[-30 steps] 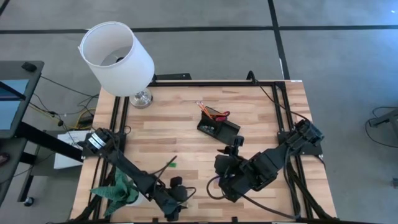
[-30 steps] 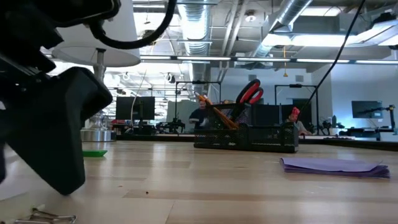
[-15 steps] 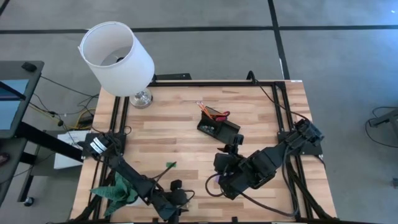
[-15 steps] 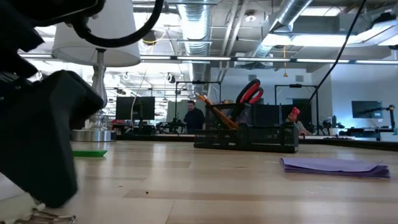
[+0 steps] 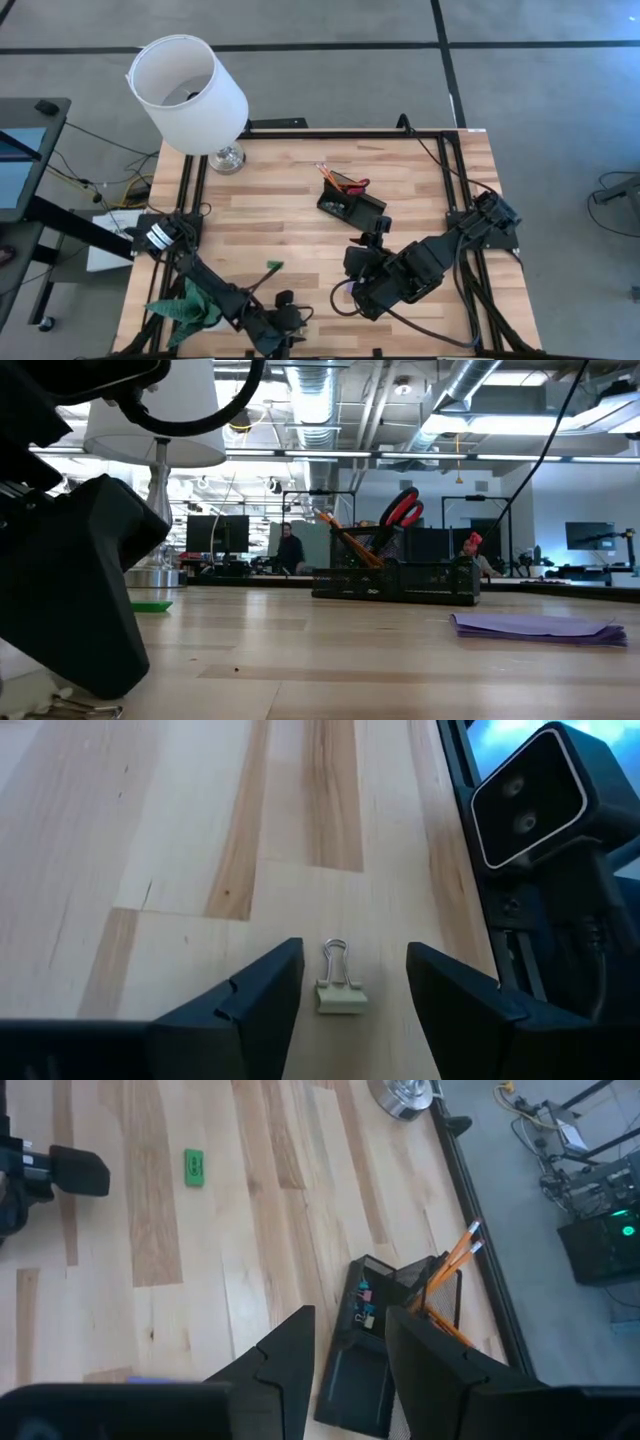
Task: Pick and place office supplies into organizer
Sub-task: Put the yellow binder clip into the black desk organizer
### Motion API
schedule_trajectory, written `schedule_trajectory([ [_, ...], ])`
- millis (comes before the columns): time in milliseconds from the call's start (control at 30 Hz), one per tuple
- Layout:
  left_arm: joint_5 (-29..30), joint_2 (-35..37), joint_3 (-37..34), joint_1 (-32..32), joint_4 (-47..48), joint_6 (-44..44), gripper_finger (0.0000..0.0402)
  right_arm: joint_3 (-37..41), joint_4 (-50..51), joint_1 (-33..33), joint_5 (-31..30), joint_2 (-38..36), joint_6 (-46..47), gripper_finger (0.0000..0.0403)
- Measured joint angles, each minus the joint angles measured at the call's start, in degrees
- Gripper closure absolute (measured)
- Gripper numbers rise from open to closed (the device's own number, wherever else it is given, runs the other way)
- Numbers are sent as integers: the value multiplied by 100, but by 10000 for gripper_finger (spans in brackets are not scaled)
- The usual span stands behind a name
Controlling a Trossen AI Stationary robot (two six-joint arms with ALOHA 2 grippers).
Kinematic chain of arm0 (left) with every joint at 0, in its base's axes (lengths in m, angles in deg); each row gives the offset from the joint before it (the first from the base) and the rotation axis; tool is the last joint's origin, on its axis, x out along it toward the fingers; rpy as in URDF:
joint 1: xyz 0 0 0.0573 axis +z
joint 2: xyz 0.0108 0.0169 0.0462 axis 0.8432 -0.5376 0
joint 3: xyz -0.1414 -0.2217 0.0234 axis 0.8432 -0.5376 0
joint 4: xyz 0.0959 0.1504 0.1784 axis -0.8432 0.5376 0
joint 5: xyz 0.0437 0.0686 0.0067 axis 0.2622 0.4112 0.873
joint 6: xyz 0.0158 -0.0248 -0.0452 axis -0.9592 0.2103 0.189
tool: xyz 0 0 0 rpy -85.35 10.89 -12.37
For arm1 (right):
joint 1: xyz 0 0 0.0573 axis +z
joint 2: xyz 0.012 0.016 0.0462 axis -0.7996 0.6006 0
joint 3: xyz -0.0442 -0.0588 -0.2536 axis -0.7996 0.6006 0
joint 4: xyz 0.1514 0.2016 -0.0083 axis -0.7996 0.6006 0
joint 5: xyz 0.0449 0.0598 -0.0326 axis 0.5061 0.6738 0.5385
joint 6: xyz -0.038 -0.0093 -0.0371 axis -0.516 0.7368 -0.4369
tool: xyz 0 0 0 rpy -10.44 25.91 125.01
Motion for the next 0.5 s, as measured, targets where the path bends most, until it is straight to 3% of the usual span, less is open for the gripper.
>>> schedule_trajectory([
  [500, 553, 4, -2, -173, 511, 380, 219, 0, -1, 0, 87, 0, 2, 282],
])
